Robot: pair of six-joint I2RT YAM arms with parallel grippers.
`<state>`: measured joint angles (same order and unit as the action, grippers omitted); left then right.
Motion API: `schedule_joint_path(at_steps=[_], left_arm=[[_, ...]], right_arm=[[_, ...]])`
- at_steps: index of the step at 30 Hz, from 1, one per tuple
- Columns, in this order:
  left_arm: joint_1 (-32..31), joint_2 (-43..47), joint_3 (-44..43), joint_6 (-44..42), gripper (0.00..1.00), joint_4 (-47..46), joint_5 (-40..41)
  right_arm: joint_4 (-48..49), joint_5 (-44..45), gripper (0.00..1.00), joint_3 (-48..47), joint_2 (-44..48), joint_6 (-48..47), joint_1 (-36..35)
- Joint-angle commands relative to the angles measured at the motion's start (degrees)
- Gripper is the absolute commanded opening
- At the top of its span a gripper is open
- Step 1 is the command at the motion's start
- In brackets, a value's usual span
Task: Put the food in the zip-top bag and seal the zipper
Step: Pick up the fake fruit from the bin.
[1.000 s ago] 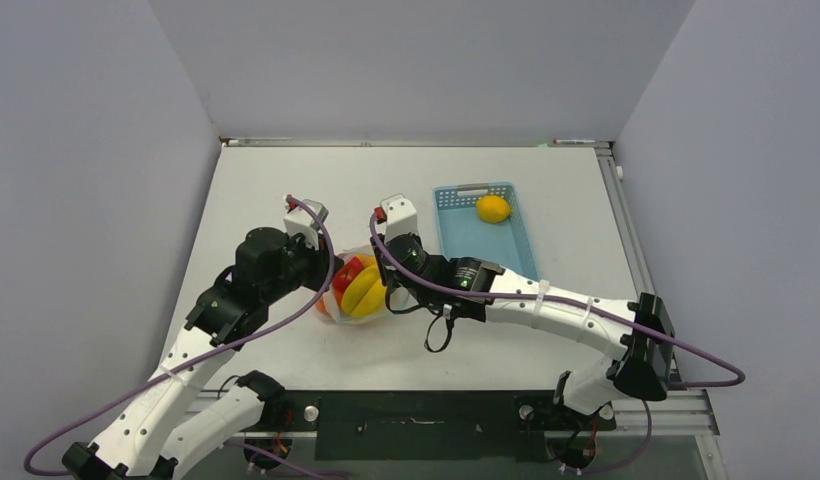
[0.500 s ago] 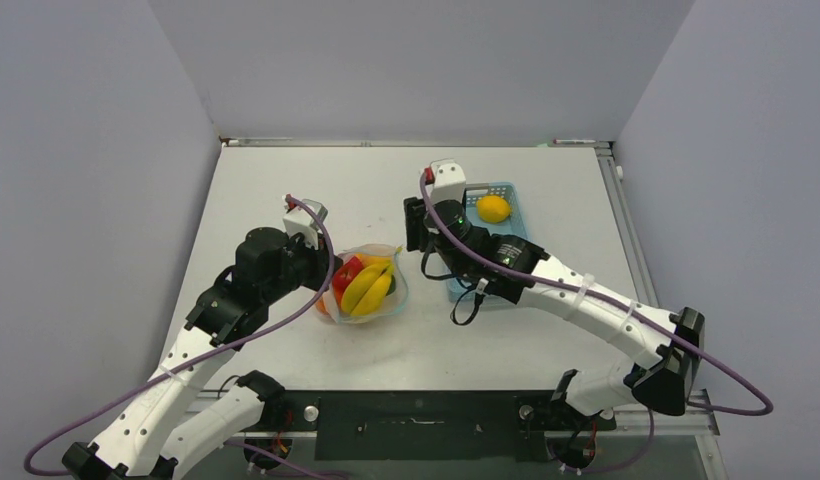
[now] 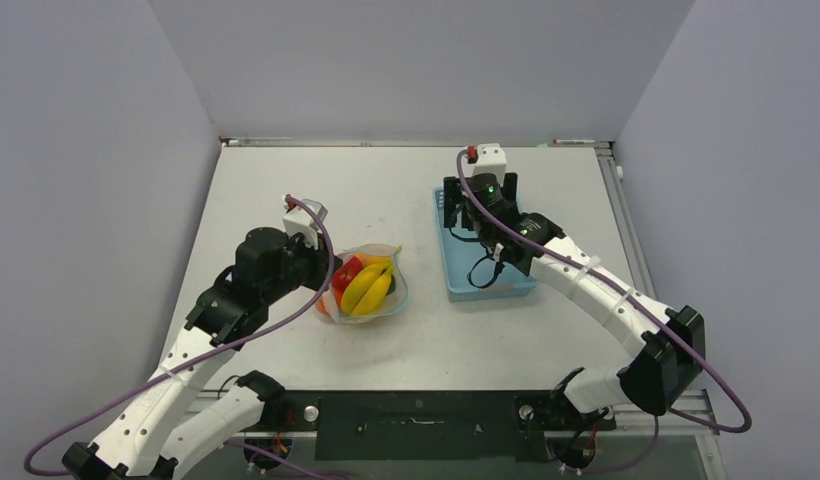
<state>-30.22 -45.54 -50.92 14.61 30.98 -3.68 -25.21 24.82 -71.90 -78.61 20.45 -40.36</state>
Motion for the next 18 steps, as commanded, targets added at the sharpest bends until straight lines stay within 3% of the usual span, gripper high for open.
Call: schedule_joint_path(at_steps=[1, 7, 18], left_arm=[[0.4, 0.4, -0.9, 0.2, 0.0, -2.2, 0.4], [0.4, 0.6, -1.0, 0.2, 0.0, -2.1, 0.5], [0.4, 1.3, -0.9, 0.2, 0.0, -2.1, 0.2]], right_arm=[[2.3, -1.6, 0.85, 1.3, -2.4, -3.0, 2.9], [2.8, 2.8, 0.95, 1.1, -8.3, -4.7, 4.8], [3.0, 11.8, 1.0, -4.2, -21.9, -12.2, 5.6]])
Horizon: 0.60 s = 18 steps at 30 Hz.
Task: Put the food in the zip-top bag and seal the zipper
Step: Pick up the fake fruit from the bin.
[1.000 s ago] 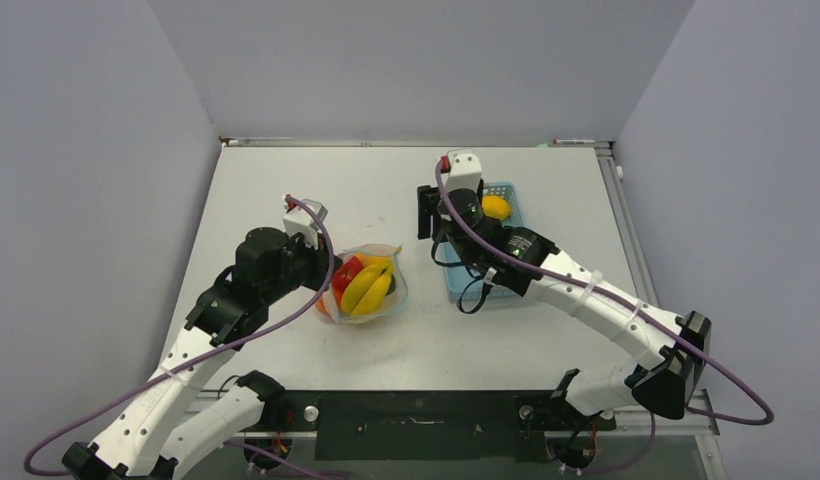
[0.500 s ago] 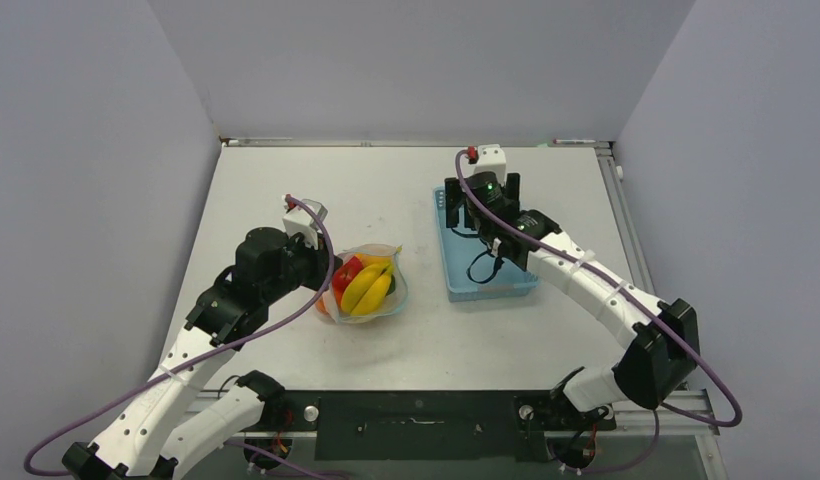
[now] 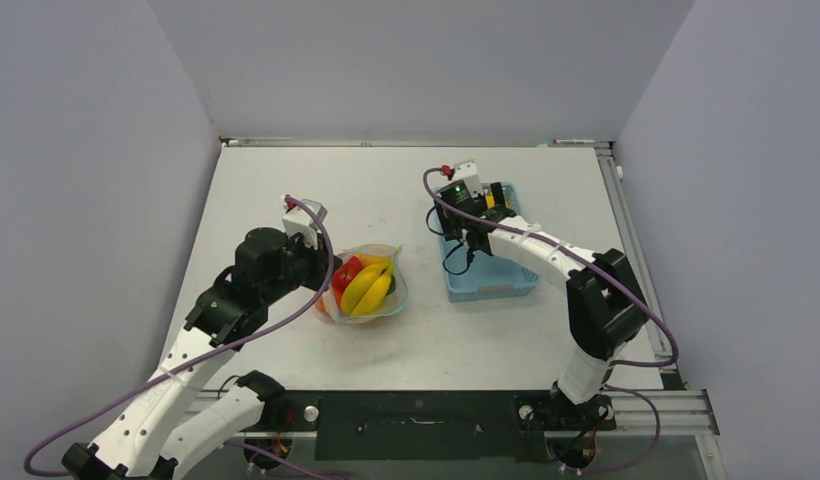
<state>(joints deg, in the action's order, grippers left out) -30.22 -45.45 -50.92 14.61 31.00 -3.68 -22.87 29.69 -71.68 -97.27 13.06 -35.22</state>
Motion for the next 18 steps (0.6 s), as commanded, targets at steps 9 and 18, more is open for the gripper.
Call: schedule_joint_path(at_steps=[9, 18], left_arm=[[0.4, 1.5, -0.9, 0.3, 0.0, -2.2, -0.5], [0.3, 1.9, -0.9, 0.3, 0.0, -2.3, -0.7]], right_arm=[[6.9, 3.6, 0.96, -2.9, -6.5, -14.4, 2.1], [10.0, -5.3, 0.95, -3.4, -9.9, -19.8, 6.7]])
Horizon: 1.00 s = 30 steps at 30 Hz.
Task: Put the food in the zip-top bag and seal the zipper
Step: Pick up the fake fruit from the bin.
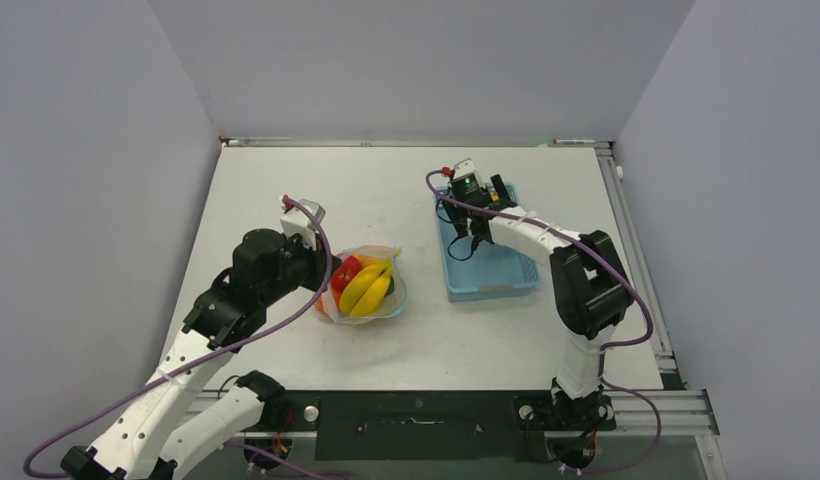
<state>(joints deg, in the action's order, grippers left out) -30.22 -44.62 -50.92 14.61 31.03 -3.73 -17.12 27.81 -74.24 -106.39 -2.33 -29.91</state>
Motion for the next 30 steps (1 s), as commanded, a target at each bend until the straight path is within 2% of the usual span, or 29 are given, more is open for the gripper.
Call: schedule_joint_path(at_steps=[1, 11, 30], left_arm=[[0.3, 1.2, -0.9, 0.3, 0.0, -2.3, -0.6], [0.3, 1.3, -0.8, 0.3, 0.0, -2.3, -0.6], [0.3, 0.8, -0.8, 0.2, 0.0, -2.1, 0.0]], right_arm=[[4.9, -4.1, 0.94, -0.6, -1.0, -5.2, 1.8], [7.6, -9.1, 0.93, -2.1, -4.3, -9.3, 4.8], [12.6, -4.5, 0.93, -3.6, -7.9, -10.4, 6.1]])
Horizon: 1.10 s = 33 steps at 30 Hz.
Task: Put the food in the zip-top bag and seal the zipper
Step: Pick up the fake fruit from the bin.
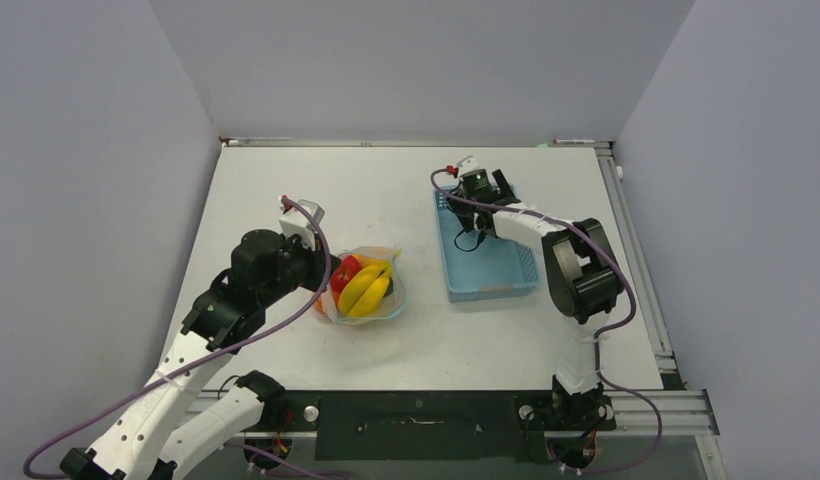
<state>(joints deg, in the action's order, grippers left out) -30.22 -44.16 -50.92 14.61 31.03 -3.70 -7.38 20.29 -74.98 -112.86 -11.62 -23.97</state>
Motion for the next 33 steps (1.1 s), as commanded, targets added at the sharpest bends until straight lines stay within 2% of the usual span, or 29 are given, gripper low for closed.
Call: schedule_joint_path(at_steps=[1, 8, 13, 26, 33], left_arm=[[0.3, 0.3, -0.9, 0.2, 0.0, -2.1, 0.1], [0.2, 0.2, -0.8, 0.2, 0.0, -2.1, 0.4], [0.2, 0.1, -0.9, 0.2, 0.0, -2.0, 0.5], [0.2, -0.3, -0.9, 0.1, 0.0, -2.0, 0.3], [0.2, -0.1, -0.9, 0.2, 0.0, -2.0, 0.3]], right_arm=[[3.2, 3.2, 0.93, -2.9, -1.7, -1.3, 0.1], [4.9, 5.0, 0.94, -3.9, -3.9, -2.0, 0.1], [5.1, 5.7, 1.0, -3.9, -4.5, -1.7, 0.1], [1.7, 5.7, 0.59, -4.6, -3.1, 0.0, -0.4], [1.2, 6.0, 0.56, -1.5, 3.9, 2.9, -2.4]])
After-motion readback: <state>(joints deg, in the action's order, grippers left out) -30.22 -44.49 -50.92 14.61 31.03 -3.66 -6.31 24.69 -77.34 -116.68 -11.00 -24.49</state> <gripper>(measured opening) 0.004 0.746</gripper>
